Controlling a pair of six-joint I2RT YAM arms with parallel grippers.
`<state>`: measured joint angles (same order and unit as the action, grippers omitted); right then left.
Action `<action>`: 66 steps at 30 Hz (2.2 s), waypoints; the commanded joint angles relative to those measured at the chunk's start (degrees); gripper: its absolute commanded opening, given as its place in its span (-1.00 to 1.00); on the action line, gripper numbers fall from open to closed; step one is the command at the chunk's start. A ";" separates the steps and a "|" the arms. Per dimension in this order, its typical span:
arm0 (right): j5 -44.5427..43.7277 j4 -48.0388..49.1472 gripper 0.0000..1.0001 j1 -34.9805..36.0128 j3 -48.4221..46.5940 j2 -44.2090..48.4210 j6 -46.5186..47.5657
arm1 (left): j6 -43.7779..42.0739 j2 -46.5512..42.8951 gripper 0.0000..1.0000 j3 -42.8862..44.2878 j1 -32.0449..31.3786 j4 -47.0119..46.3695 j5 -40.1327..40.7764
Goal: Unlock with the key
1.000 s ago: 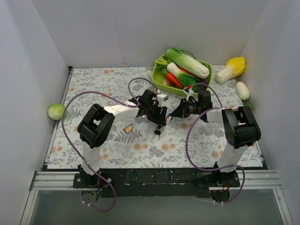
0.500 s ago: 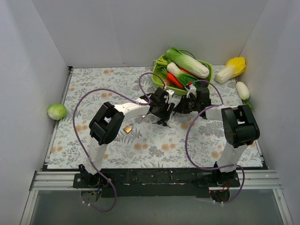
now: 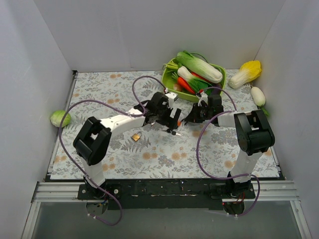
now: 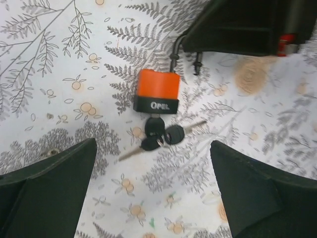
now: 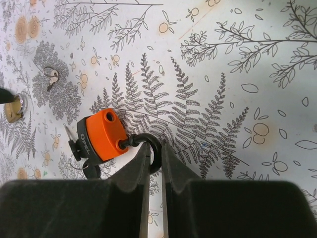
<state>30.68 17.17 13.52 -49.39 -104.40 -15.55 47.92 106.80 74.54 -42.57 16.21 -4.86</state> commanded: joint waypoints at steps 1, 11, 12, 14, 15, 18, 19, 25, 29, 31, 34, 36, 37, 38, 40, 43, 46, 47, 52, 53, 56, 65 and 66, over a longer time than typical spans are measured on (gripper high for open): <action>-4.40 -2.75 -0.72 0.19 -1.94 -0.28 3.33 | -1.34 -11.61 0.96 -6.93 0.73 -2.06 -0.77; -8.00 -4.95 0.21 0.19 -0.36 5.17 4.83 | 0.24 -24.35 0.96 -20.83 10.92 2.95 1.26; -8.35 -5.39 0.24 0.11 -0.45 5.61 4.92 | 0.50 -25.23 0.96 -21.45 11.53 3.04 1.61; -8.35 -5.65 0.29 0.11 -0.27 7.45 5.09 | 1.64 -26.73 0.96 -22.51 12.68 3.48 2.84; -8.35 -5.65 0.29 0.19 -0.10 8.85 5.09 | 2.00 -26.91 0.97 -23.64 13.73 4.00 2.93; -7.12 -5.57 0.30 0.45 0.08 11.40 4.92 | 2.79 -26.21 0.96 -26.19 15.49 4.10 2.49; -6.77 -5.65 0.30 0.63 -0.01 12.02 4.74 | 2.88 -25.69 0.96 -26.38 15.67 4.44 2.49; -9.32 -8.03 0.28 5.64 -1.68 14.66 6.15 | 2.53 -21.82 0.96 -24.98 15.93 4.10 -0.14; -9.06 -7.50 0.27 8.10 -1.77 14.93 5.53 | 2.35 -19.53 0.96 -24.62 15.93 4.18 -1.64; -9.06 -7.33 0.27 8.71 -1.85 14.66 5.36 | 2.18 -19.00 0.96 -24.62 15.93 3.48 -2.60; -9.14 -7.32 0.26 9.33 -1.77 14.14 5.18 | 2.53 -17.60 0.96 -24.45 15.93 3.65 -3.57; -9.32 -7.33 0.26 9.42 -1.59 13.96 5.18 | 2.88 -17.42 0.96 -24.62 15.85 4.09 -4.88; -9.41 -7.32 0.26 9.51 -1.59 13.96 5.09 | 3.05 -17.59 0.96 -24.88 15.85 4.27 -4.98; -9.67 -7.41 0.26 9.51 -1.59 13.96 5.09 | 3.66 -18.03 0.96 -24.97 15.85 4.27 -4.89; -9.76 -7.50 0.26 9.51 -1.42 13.96 5.09 | 4.37 -18.73 0.96 -25.41 15.93 4.62 -4.63; -9.85 -7.41 0.26 9.51 -1.68 13.70 4.83 | 5.86 -19.44 0.96 -25.76 15.93 5.06 -5.24; -9.93 -7.50 0.25 9.60 -1.94 13.43 4.74 | 7.09 -19.53 0.96 -25.94 15.85 5.68 -6.12; -9.93 -7.59 0.25 9.60 -2.12 13.43 4.74 | 7.27 -19.53 0.96 -26.03 15.85 5.85 -6.56; -10.11 -8.29 0.25 9.60 -2.73 12.82 4.92 | 9.20 -20.58 0.96 -26.64 15.85 6.73 -7.26; -10.20 -8.29 0.25 9.60 -2.82 12.73 4.83 | 9.56 -20.93 0.96 -26.82 15.85 6.73 -7.53; -10.11 -8.03 0.25 9.77 -2.82 12.55 4.57 | 10.70 -21.64 0.96 -27.78 15.85 6.12 -10.16; -9.93 -8.47 0.25 10.65 -3.52 12.55 4.74 | 11.58 -24.01 0.96 -28.75 15.85 4.80 -9.64; -9.85 -8.82 0.24 10.83 -3.70 12.64 5.00 | 11.49 -24.71 0.97 -28.14 15.85 4.80 -9.20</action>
<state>20.93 8.45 23.53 -50.22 -92.03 -10.79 59.00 85.97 45.74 -26.83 21.47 -15.05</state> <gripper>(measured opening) 0.623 0.982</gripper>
